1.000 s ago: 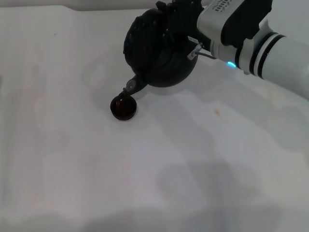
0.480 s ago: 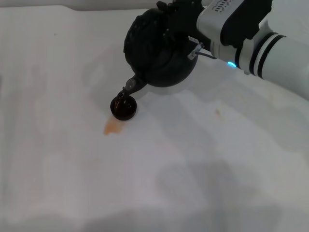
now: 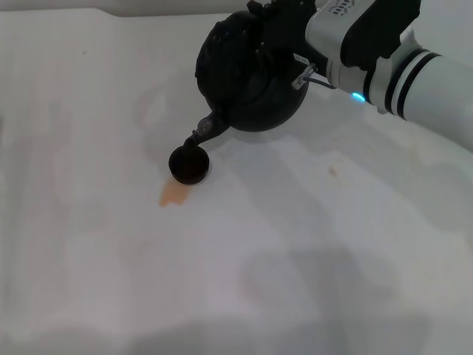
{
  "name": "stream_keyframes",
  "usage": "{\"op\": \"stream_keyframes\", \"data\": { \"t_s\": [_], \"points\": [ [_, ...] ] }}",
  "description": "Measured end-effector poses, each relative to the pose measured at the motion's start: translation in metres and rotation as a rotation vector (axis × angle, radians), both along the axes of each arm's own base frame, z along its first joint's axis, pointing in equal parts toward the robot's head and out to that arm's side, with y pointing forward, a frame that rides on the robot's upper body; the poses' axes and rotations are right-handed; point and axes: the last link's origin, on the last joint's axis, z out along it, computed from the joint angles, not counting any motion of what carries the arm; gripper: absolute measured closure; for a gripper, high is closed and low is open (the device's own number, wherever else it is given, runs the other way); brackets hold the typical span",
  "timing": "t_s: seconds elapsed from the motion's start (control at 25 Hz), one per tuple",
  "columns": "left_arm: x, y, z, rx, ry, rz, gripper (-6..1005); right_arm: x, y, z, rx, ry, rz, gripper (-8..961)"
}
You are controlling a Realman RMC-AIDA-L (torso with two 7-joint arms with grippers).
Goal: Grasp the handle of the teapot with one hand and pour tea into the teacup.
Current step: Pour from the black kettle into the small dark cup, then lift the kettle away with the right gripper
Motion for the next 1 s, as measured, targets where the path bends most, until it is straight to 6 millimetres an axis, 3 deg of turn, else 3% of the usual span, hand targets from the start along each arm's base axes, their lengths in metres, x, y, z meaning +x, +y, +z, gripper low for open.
{"op": "stream_keyframes", "data": {
  "t_s": [1.0],
  "points": [
    [0.0006, 0.0003, -0.0007, -0.005, 0.002, -0.003, 122, 0.0081, -0.0006, 0.0018, -0.006, 0.047, -0.056, 767]
  ]
}}
